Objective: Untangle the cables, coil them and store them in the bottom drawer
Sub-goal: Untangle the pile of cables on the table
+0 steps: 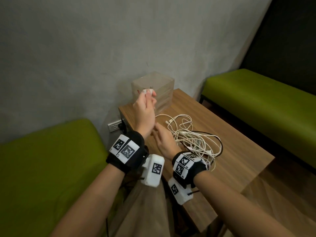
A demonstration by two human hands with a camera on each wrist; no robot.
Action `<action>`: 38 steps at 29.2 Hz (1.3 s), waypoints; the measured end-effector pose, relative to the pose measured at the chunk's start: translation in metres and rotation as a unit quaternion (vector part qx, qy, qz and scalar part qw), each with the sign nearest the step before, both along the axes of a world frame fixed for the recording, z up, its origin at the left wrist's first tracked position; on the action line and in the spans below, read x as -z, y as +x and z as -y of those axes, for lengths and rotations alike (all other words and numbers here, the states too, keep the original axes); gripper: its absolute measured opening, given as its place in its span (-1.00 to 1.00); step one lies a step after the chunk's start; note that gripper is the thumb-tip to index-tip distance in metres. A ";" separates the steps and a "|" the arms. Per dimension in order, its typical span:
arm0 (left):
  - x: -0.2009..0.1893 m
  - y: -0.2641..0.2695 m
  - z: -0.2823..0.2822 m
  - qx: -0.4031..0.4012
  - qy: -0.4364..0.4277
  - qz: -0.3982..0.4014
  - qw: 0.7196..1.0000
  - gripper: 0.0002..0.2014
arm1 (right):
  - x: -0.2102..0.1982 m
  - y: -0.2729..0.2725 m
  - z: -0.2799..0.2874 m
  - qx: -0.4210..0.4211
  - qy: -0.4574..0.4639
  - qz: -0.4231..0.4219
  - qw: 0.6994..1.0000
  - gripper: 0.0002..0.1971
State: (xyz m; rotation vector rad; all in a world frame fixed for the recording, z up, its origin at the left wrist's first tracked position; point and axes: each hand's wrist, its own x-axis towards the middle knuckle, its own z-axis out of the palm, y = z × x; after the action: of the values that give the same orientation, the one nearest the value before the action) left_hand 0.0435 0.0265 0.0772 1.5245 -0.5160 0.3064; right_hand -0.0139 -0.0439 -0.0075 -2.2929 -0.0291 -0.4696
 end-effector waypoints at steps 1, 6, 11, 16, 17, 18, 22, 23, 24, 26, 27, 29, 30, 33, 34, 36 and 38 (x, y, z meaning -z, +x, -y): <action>-0.007 0.003 -0.005 -0.009 -0.030 0.003 1.000 -0.70 | 0.004 0.002 0.008 0.020 -0.009 -0.007 1.000 -0.75; -0.022 0.022 -0.023 0.045 -0.102 -0.024 0.993 -0.66 | -0.002 -0.003 0.029 0.068 -0.091 0.001 0.994 -0.75; -0.004 0.001 -0.006 0.105 -0.047 -0.059 0.992 -0.68 | -0.046 0.003 -0.004 -0.022 0.090 0.104 0.990 -0.88; -0.003 -0.003 -0.010 0.175 -0.047 -0.103 0.978 -0.69 | -0.039 0.011 -0.008 -0.004 0.116 0.096 0.989 -0.75; 0.000 -0.002 -0.010 0.171 -0.045 -0.094 0.980 -0.68 | -0.038 0.011 -0.007 -0.006 0.111 0.096 0.989 -0.75; 0.003 0.000 -0.011 0.168 -0.046 -0.088 0.981 -0.68 | -0.037 0.012 -0.007 -0.007 0.108 0.098 0.989 -0.74; -0.008 0.010 -0.018 0.154 -0.061 -0.094 0.982 -0.71 | -0.020 0.003 0.000 -0.024 0.037 0.050 0.998 -0.65; -0.017 0.016 -0.024 0.117 -0.063 -0.087 0.987 -0.71 | -0.011 -0.002 0.006 -0.030 0.020 0.024 0.999 -0.65; -0.025 0.024 -0.031 0.071 -0.074 -0.072 0.992 -0.71 | -0.003 -0.006 0.013 -0.031 0.004 -0.005 1.000 -0.65; -0.040 0.037 -0.047 -0.026 -0.100 -0.020 0.994 -0.74 | 0.008 -0.011 0.028 -0.028 -0.036 -0.057 0.997 -0.69; -0.045 0.041 -0.054 -0.072 -0.103 0.011 0.992 -0.76 | 0.011 -0.012 0.034 -0.029 -0.061 -0.080 0.995 -0.73; -0.049 0.042 -0.063 -0.143 -0.073 0.077 0.984 -0.77 | 0.012 -0.011 0.040 -0.034 -0.104 -0.102 0.989 -0.78; -0.048 0.039 -0.063 -0.166 -0.026 0.108 0.980 -0.76 | 0.011 -0.009 0.043 -0.028 -0.107 -0.099 0.989 -0.78; -0.026 0.023 -0.049 -0.124 0.187 0.174 0.959 -0.76 | 0.006 -0.002 0.051 0.019 -0.077 -0.044 0.996 -0.78; -0.013 0.017 -0.041 -0.061 0.249 0.175 0.951 -0.78 | 0.002 0.002 0.052 0.025 -0.079 -0.030 0.996 -0.78; 0.014 0.006 -0.023 0.071 0.367 0.165 0.913 -0.78 | -0.007 0.008 0.052 0.017 -0.098 -0.017 0.995 -0.82; 0.033 -0.001 -0.008 0.108 0.478 0.184 0.852 -0.83 | -0.014 0.011 0.051 0.042 -0.117 0.001 0.992 -0.84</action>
State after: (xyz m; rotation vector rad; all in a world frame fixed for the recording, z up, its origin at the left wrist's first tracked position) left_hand 0.0424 0.0341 0.0440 2.3543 -1.2680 0.1587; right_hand -0.0033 -0.0948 0.0065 -2.5313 0.0128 -0.5359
